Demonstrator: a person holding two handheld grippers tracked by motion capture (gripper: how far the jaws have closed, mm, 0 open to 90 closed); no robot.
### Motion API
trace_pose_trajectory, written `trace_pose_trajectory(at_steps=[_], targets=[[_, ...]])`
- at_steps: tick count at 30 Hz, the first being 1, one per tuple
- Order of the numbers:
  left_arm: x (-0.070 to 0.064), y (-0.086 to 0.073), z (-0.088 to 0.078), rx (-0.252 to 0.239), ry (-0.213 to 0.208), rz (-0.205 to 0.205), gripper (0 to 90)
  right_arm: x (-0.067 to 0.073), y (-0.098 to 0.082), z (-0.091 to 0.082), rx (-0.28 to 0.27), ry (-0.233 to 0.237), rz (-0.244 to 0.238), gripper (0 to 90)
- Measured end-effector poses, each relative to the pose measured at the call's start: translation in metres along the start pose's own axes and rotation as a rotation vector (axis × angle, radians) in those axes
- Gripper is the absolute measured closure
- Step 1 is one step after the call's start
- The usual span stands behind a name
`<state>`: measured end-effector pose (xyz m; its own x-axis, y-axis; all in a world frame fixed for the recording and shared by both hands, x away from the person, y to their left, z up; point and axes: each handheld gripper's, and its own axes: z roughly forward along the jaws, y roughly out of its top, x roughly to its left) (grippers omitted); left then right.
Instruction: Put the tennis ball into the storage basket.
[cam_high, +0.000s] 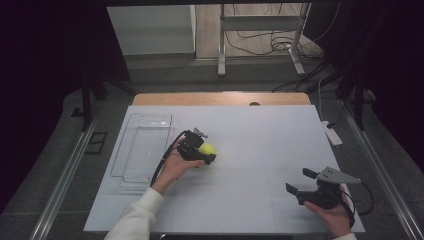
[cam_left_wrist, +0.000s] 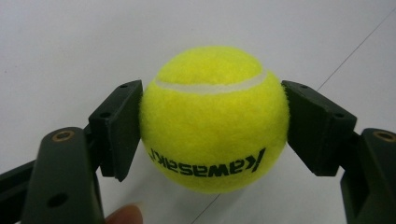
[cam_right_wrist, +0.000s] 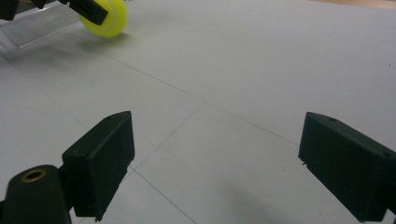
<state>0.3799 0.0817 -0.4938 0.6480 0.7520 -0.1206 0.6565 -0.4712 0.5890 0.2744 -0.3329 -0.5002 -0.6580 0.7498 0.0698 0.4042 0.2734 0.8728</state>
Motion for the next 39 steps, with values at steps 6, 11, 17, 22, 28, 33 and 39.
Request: trace_pose_trajectory(at_steps=[6,11,17,22,28,33,39], targets=[[-0.001,0.0,-0.005,-0.021,0.0,0.001,26.6,0.0,0.0,0.0,-0.002,-0.001,-0.001,10.9],[-0.002,0.0,-0.01,-0.041,-0.001,0.005,26.6,0.0,0.0,0.0,-0.003,-0.002,-0.001,10.9],[-0.004,0.0,-0.016,-0.065,-0.005,0.011,26.6,0.0,0.0,0.0,-0.004,-0.001,-0.004,10.9],[-0.004,0.0,-0.02,-0.088,-0.006,0.013,26.6,0.0,0.0,-0.001,-0.005,-0.002,-0.002,10.9],[-0.004,0.0,-0.025,-0.113,-0.01,0.011,26.6,0.001,0.001,-0.001,-0.005,-0.002,-0.005,10.9],[-0.003,0.0,-0.029,-0.131,-0.011,0.006,26.6,0.001,0.001,-0.001,-0.005,-0.003,-0.005,10.9],[-0.003,-0.001,-0.033,-0.152,-0.012,0.009,26.6,0.001,0.001,-0.001,-0.005,-0.003,-0.005,10.9]])
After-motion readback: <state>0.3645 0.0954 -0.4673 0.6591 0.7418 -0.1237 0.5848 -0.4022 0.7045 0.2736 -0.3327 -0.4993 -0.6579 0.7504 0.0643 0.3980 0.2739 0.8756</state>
